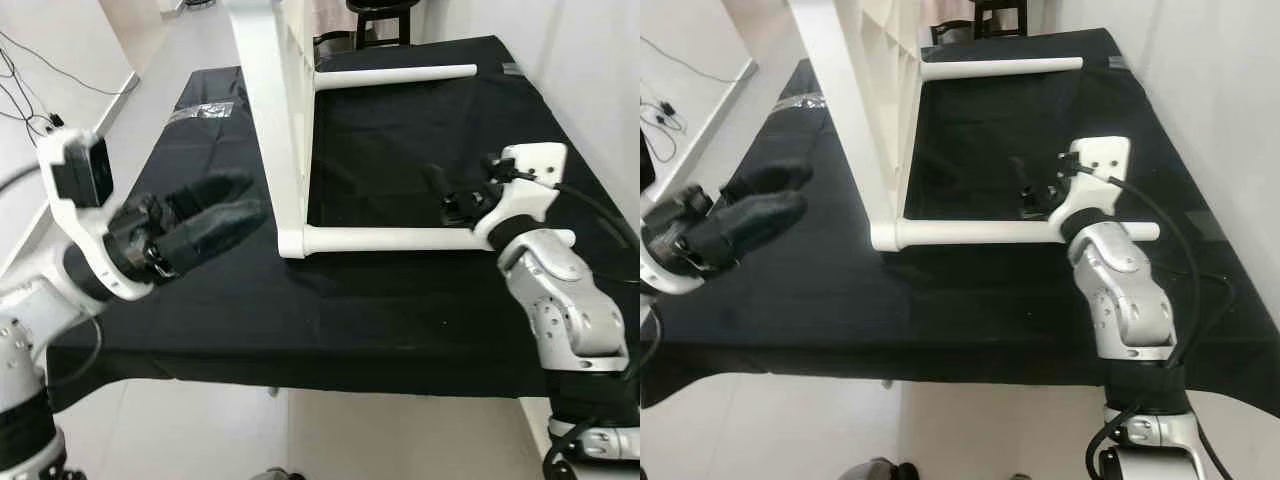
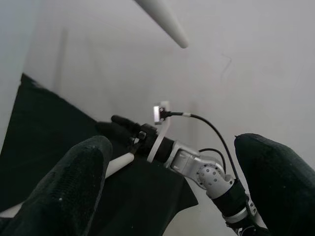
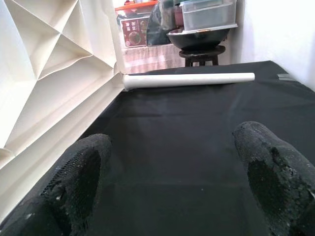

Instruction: Building children table

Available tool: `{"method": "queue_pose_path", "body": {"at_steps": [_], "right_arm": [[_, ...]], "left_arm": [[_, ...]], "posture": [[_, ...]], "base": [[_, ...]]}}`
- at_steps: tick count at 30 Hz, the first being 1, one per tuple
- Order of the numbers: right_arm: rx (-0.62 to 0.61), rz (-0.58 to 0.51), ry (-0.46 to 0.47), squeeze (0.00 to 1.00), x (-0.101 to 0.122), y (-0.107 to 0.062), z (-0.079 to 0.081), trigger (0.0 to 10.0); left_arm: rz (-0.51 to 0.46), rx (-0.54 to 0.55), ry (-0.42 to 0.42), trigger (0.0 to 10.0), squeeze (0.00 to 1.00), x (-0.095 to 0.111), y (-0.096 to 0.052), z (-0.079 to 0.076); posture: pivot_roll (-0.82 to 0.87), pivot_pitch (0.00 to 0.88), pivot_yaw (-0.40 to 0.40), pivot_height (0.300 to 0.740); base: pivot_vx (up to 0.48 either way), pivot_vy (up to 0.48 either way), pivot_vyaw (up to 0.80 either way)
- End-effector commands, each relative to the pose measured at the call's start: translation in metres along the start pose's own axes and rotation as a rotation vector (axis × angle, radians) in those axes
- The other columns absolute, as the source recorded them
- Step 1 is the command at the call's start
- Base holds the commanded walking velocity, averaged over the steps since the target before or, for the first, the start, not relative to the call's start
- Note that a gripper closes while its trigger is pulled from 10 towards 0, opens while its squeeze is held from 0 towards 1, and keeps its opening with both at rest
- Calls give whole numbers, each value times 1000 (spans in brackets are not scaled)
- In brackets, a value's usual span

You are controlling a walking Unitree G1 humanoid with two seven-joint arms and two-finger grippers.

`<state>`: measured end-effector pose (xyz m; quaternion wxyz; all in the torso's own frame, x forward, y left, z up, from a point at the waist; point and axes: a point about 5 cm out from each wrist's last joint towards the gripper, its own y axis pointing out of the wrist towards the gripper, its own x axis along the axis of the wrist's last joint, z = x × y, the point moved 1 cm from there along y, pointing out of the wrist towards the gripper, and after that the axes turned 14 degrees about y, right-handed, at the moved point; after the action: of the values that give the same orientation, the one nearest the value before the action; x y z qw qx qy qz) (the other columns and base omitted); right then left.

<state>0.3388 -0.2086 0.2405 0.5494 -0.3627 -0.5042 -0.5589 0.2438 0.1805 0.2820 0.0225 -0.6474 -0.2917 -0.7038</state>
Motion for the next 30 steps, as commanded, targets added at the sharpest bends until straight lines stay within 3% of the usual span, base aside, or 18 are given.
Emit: {"method": "queue_pose_path", "body": {"at_steps": [1,2,4,5,6,9,14,16,20,24,26,28,30], "right_arm": [[19,-29,-55,0,8,2,0,10000],[19,-29,-55,0,8,2,0,10000],[55,-72,-237,0,23,0,-1,10000],[55,-72,-237,0,23,0,-1,10000],[122,-113,-331,0,40,-4,3,10000],[151,-112,-419,0,50,-9,-1,10000],[140,-99,-509,0,57,-19,-14,10000],[108,-96,-605,0,67,-35,-32,10000],[78,-121,-713,0,82,-47,-40,10000],[23,-213,-873,0,113,-56,-39,10000],[23,-213,-873,0,113,-56,-39,10000],[11,-291,-1001,0,139,-56,-30,10000],[13,-292,-1040,0,143,-54,-28,10000]], "left_arm": [[-3,56,-5,10000,0,-5,-2,1],[-3,56,-5,10000,0,-5,-2,1],[30,154,-51,10000,0,-31,4,6],[30,154,-51,10000,0,-31,4,6],[104,219,-60,10000,0,-59,19,11],[157,292,-36,10000,0,-80,33,23],[150,323,-25,10000,0,-89,48,33],[129,286,-57,10000,0,-97,64,33],[143,277,-47,10000,0,-107,74,34],[154,248,-36,10000,0,-118,88,36],[154,248,-36,10000,0,-118,88,36],[150,289,-25,10000,0,-121,99,47],[145,309,-31,10000,0,-122,102,51]], "posture": [[57,131,71,740],[57,131,71,740],[47,132,68,740],[47,132,68,740],[29,134,61,740],[18,136,58,740],[-10,141,63,740],[-26,146,74,740],[-55,152,93,740],[-66,156,101,740],[-66,156,101,740],[-72,160,104,740],[-81,162,105,740]], "base": [[0,0,0],[0,0,0],[0,0,0],[0,0,0],[0,0,0],[0,0,0],[0,0,0],[0,0,0],[0,0,0],[0,0,0],[0,0,0],[0,0,0],[0,0,0]]}}
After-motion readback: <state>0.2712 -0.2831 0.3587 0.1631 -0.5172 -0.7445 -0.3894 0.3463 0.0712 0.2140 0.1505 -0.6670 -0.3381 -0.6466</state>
